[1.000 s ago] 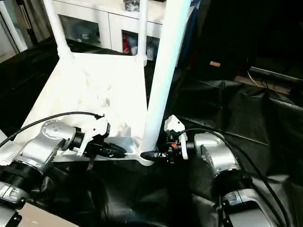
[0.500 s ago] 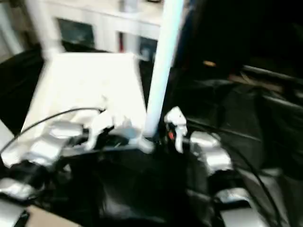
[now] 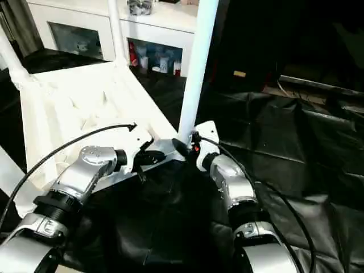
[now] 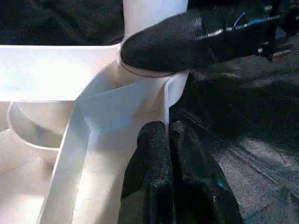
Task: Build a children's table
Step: Rotate leg to tighten
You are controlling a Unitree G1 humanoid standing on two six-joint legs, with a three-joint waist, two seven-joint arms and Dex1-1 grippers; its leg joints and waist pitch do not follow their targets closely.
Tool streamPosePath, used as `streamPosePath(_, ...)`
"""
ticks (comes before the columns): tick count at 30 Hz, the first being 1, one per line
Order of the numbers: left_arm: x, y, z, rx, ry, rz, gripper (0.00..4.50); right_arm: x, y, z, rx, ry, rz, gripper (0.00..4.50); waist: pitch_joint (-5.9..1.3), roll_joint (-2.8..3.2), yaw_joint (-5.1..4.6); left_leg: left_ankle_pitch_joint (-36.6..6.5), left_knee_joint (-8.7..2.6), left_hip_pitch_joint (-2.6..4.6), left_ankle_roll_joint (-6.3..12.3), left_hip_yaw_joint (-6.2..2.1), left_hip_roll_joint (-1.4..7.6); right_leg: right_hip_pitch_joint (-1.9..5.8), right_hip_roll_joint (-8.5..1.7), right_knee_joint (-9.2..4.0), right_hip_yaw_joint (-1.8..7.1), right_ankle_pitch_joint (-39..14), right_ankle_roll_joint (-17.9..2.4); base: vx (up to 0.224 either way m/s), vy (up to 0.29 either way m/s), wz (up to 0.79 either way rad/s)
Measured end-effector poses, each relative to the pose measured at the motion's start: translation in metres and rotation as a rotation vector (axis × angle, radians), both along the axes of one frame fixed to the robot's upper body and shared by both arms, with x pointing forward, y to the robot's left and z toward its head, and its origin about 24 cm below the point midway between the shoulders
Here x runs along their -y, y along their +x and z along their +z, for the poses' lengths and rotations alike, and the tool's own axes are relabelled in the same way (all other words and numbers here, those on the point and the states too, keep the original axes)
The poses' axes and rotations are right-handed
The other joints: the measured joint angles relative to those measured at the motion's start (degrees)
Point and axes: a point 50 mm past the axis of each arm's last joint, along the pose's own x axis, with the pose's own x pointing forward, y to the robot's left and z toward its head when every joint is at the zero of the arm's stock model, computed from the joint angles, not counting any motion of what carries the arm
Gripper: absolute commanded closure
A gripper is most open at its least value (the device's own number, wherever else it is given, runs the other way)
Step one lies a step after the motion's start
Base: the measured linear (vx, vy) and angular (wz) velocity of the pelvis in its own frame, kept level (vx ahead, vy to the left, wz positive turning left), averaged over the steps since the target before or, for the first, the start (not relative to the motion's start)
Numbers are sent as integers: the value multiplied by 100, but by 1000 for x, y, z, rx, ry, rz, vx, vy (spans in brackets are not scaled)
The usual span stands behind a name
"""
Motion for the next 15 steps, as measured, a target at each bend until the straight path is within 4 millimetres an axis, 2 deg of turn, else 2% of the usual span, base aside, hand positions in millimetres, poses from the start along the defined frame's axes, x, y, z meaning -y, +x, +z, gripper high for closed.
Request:
streamPosePath(6,-9,-3,5,-3,11,-100,450,11,-4,4,7,-3,168,142,2,3,70,-4,-15,-4,3,2,0,-12,1,-6,-1,13,-28,0,0,0)
streamPosePath(12,-25,-10,9,-30,39,-227,450,24,-18,9,-6,-33,419,142,9,14,156,-3,-13,-6,4,8,0,-15,-1,-7,2,11,-30,0,0,0)
streamPosePath(15,-32,-17,9,-59,27,-294,450,32,-26,10,-38,-49,539,142,9,14,232,-3,-10,-5,3,9,2,-12,-1,-7,2,11,-30,0,0,0)
